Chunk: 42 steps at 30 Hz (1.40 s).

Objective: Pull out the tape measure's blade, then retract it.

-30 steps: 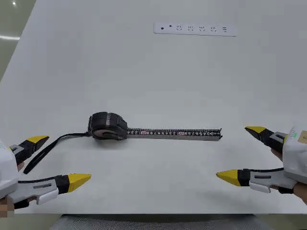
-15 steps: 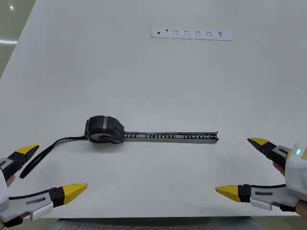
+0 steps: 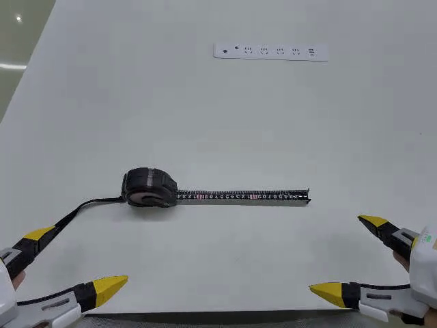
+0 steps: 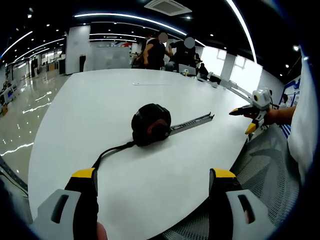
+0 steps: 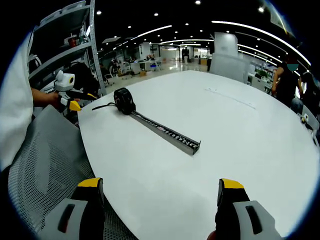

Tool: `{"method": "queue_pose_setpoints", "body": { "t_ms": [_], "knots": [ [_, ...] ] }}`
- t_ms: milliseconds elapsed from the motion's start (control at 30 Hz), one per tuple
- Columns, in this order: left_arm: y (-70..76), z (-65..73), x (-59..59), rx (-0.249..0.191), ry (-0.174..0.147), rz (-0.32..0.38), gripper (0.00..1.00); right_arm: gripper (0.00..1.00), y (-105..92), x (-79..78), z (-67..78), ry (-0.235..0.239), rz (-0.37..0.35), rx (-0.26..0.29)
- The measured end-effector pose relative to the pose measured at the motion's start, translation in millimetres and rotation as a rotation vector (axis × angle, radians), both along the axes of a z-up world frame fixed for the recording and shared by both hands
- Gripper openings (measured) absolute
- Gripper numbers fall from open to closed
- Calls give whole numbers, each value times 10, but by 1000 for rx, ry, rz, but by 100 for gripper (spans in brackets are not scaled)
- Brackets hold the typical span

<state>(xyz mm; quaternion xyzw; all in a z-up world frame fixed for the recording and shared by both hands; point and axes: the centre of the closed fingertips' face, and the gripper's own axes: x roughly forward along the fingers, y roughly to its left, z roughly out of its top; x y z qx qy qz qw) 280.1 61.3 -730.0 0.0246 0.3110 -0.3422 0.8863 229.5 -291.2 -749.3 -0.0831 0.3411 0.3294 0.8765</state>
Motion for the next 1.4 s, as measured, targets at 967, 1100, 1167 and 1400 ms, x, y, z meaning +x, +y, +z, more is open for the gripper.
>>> {"method": "queue_pose_setpoints", "body": {
  "t_ms": [967,1100,1167,1400],
  "knots": [
    [-245,97,109,-14,-17,-27,87,93,21,76,20,-11,11,4],
    [-295,79,152,-10,-14,-29,87,93,19,86,19,-11,14,1],
    [-327,70,193,-8,-10,-28,87,93,15,90,18,-10,15,0],
    [-461,89,387,7,-17,-43,87,93,-44,151,42,-16,11,-9]
  ]
}}
